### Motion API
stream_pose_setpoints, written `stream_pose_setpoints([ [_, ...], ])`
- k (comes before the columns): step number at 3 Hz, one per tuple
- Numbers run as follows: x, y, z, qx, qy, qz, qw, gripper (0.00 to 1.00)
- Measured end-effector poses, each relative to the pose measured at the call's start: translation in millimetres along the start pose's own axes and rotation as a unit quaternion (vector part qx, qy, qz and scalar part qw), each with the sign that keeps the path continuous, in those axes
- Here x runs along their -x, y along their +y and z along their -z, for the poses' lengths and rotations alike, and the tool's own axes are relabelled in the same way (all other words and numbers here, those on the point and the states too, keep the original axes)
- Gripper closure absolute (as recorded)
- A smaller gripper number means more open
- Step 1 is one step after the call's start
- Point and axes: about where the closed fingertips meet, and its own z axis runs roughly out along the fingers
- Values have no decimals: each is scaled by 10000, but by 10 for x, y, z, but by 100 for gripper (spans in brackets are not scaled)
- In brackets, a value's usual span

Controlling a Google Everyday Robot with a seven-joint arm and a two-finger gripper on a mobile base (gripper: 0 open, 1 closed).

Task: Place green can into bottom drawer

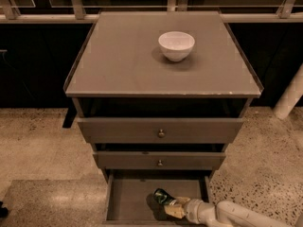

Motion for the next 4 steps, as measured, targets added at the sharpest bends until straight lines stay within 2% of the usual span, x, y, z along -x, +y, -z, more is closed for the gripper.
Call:
stream_pose_setpoints([
  [2,-128,-5,-65,175,-51,-136,9997,100],
  [4,-225,-19,-92,150,15,-223,9996,100],
])
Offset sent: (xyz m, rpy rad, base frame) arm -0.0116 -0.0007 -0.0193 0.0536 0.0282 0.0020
